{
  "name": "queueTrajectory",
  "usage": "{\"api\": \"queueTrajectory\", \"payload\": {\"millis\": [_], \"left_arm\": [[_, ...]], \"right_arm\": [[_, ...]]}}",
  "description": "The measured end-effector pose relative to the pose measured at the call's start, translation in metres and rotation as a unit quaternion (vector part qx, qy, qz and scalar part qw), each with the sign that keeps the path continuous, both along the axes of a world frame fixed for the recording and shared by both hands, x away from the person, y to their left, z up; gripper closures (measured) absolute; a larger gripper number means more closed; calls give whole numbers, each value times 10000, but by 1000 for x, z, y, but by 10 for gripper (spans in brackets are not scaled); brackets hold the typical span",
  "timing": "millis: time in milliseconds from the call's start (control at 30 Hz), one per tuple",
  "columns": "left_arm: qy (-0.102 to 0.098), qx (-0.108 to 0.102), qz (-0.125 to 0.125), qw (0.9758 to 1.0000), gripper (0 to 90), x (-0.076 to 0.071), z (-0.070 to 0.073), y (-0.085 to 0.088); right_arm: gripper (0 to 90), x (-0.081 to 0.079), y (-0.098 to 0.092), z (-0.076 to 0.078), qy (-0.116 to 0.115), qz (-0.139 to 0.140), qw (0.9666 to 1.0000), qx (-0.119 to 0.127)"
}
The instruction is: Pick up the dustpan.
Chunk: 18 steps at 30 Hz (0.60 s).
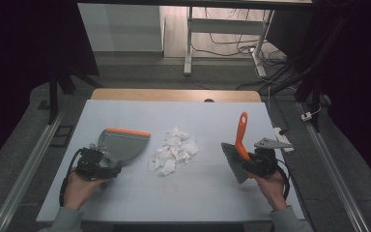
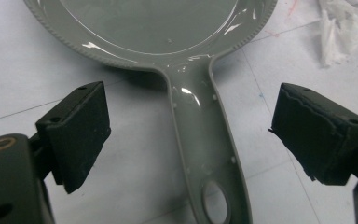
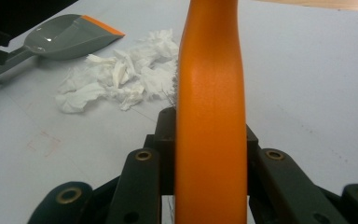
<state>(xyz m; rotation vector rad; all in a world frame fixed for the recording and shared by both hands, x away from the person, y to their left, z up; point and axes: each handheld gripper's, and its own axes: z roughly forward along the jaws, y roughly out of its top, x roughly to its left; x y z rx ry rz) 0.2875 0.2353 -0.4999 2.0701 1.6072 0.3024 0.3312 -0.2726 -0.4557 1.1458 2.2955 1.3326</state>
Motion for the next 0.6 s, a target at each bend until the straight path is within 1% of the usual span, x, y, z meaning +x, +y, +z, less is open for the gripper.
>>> {"api": "queueTrajectory", "payload": {"millis": [167, 333, 500, 600], "left_arm": [[110, 36, 37, 9999, 128, 6, -8, -3], [139, -35, 93, 9999, 150, 9, -13, -1], [140, -84, 145, 9998, 194, 12, -16, -1], [147, -76, 182, 9997, 231, 13, -18, -1]], "right_arm": [[715, -1, 1, 1, -28, 22, 10000, -2], [716, -1, 0, 3, -36, -26, 10000, 32], [715, -2, -1, 4, -51, -32, 10000, 27], [716, -2, -1, 3, -51, -35, 10000, 25]]}}
